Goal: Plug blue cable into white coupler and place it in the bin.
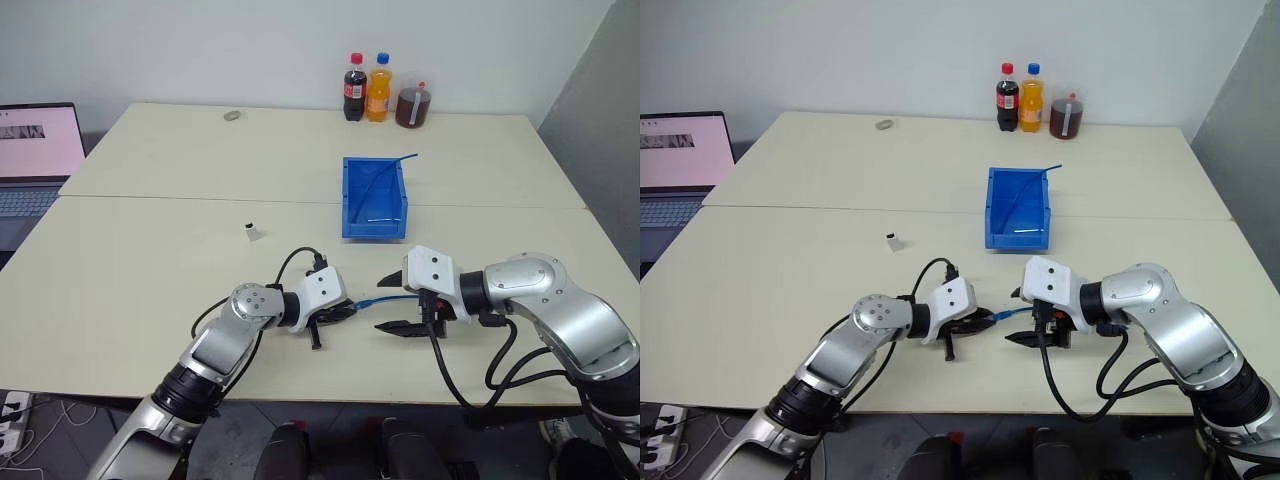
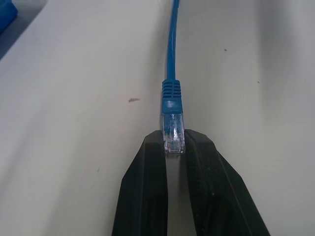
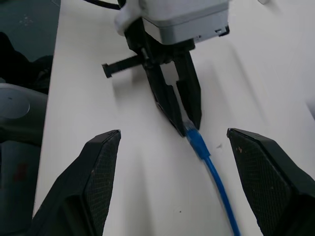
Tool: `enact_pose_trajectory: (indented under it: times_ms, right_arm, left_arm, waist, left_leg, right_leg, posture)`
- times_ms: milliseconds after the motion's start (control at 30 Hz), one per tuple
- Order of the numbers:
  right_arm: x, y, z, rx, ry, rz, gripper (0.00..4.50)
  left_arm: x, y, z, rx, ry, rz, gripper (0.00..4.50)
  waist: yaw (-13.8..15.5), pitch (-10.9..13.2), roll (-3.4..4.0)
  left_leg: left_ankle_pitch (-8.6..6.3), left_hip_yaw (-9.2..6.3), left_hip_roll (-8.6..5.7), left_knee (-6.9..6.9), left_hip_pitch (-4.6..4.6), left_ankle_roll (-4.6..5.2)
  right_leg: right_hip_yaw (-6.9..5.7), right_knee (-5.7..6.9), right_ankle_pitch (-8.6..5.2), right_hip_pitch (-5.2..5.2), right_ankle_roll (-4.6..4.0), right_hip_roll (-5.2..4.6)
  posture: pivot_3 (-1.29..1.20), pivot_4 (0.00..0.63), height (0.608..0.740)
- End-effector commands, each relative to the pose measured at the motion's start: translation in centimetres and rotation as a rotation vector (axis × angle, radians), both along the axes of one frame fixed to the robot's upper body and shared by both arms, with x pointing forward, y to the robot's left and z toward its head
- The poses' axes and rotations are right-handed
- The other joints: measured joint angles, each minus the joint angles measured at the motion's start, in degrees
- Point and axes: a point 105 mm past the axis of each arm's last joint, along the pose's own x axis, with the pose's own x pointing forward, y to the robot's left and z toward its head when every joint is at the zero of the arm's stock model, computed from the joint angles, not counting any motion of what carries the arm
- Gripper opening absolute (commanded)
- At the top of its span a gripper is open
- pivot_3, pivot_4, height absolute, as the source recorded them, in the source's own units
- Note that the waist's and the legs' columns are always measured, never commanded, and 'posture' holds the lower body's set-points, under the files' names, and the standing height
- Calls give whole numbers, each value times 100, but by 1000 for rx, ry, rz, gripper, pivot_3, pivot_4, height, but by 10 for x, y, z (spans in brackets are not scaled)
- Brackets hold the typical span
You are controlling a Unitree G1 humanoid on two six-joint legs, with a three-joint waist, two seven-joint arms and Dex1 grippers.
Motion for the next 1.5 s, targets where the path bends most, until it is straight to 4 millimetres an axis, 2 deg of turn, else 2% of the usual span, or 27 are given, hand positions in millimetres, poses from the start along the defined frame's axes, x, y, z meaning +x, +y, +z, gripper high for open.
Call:
enact_pose_trajectory:
  times_ms: [33,133,233,333,433,533,733,867,1200,1333,1500]
  right_arm:
    - [-8,-3,3,64,22,-29,3670]
    - [-15,-2,-2,143,88,-67,3670]
    - [-29,-2,-15,223,206,-98,3670]
    - [-25,-8,-32,247,257,-192,3670]
    - [-16,-11,-36,342,282,-260,3670]
    - [-12,-14,-23,537,332,-279,3670]
    - [0,-26,-10,745,338,-324,3670]
    - [6,-30,-7,788,329,-326,3670]
    - [29,-39,21,922,343,-269,3670]
    - [30,-42,26,955,369,-246,3670]
    - [27,-37,29,963,424,-183,3670]
  left_arm:
    - [15,0,10,-135,-65,103,247]
    - [17,-4,23,-289,-87,121,247]
    - [14,-5,28,-364,-129,114,247]
    - [10,-7,36,-450,-147,98,247]
    - [4,-9,45,-516,-142,76,247]
    - [2,-7,55,-582,-130,78,247]
    - [-5,-7,79,-721,-46,68,247]
    - [-11,-9,87,-770,17,43,247]
    - [-28,-17,89,-797,135,-40,247]
    - [-30,-15,90,-815,163,-37,247]
    - [-31,-15,90,-826,189,-46,247]
  waist:
    - [8,0,0]
    - [1,0,0]
    - [-12,0,0]
    - [-19,-1,1]
    - [-29,-1,1]
    - [-29,-1,1]
    - [-34,-2,2]
    - [-37,-2,3]
    - [-53,-2,4]
    - [-41,-3,4]
    - [-48,-2,5]
  left_leg:
    - [0,0,0,2,-3,0]
    - [0,-1,1,1,-4,0]
    - [0,-2,3,-3,-5,0]
    - [0,-2,1,-2,-4,0]
    - [0,2,0,-1,-3,0]
    - [0,1,2,-1,-1,1]
    - [0,3,3,-1,-2,1]
    - [0,4,2,-2,-1,0]
    - [0,4,4,-3,0,1]
    - [0,6,4,-2,-2,0]
    - [0,7,4,-3,-1,0]
  right_leg:
    - [1,0,0,-1,0,0]
    - [1,1,1,-4,1,0]
    - [0,0,1,-5,0,1]
    - [1,-1,1,-4,0,0]
    - [5,-1,3,-4,4,-1]
    - [4,0,5,-3,5,4]
    - [6,-1,5,-3,5,4]
    - [7,-2,5,-2,5,5]
    - [9,-2,5,-3,5,9]
    - [10,-3,5,-3,5,8]
    - [11,-4,5,-4,5,8]
  posture:
    - [0,150,740]
    - [0,150,740]
    - [0,150,740]
    - [0,150,740]
    - [0,150,740]
    - [0,150,740]
    - [0,150,740]
    - [0,150,740]
    - [0,150,740]
    - [0,150,740]
    - [0,150,740]
